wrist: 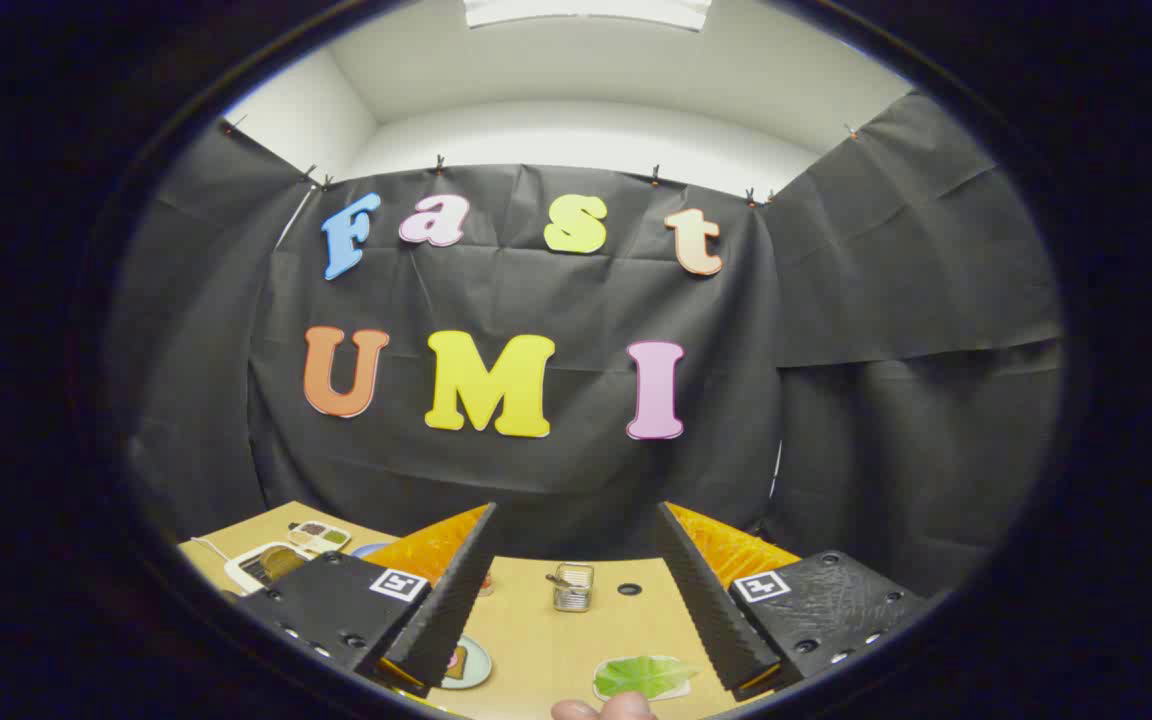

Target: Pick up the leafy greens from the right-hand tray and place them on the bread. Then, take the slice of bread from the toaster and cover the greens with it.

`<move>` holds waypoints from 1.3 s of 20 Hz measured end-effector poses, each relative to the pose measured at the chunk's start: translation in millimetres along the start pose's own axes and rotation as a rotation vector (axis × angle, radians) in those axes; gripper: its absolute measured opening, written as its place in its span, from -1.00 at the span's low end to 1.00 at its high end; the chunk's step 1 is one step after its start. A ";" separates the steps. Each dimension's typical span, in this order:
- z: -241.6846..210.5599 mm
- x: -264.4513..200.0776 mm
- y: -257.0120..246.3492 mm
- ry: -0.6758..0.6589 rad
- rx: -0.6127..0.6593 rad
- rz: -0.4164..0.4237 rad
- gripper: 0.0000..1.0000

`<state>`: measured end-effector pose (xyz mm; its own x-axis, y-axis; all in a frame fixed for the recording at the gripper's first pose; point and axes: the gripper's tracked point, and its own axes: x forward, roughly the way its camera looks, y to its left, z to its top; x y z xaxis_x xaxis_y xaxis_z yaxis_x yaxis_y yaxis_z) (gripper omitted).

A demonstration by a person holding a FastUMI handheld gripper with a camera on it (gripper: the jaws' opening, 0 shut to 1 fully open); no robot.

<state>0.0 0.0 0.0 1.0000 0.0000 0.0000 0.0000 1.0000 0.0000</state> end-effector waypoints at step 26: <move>-17.0 -25.2 -61.9 0.030 0.003 -0.091 0.90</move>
<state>-25.2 -61.9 -17.0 0.9954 -0.0912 -0.0302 0.0913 0.9958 0.0013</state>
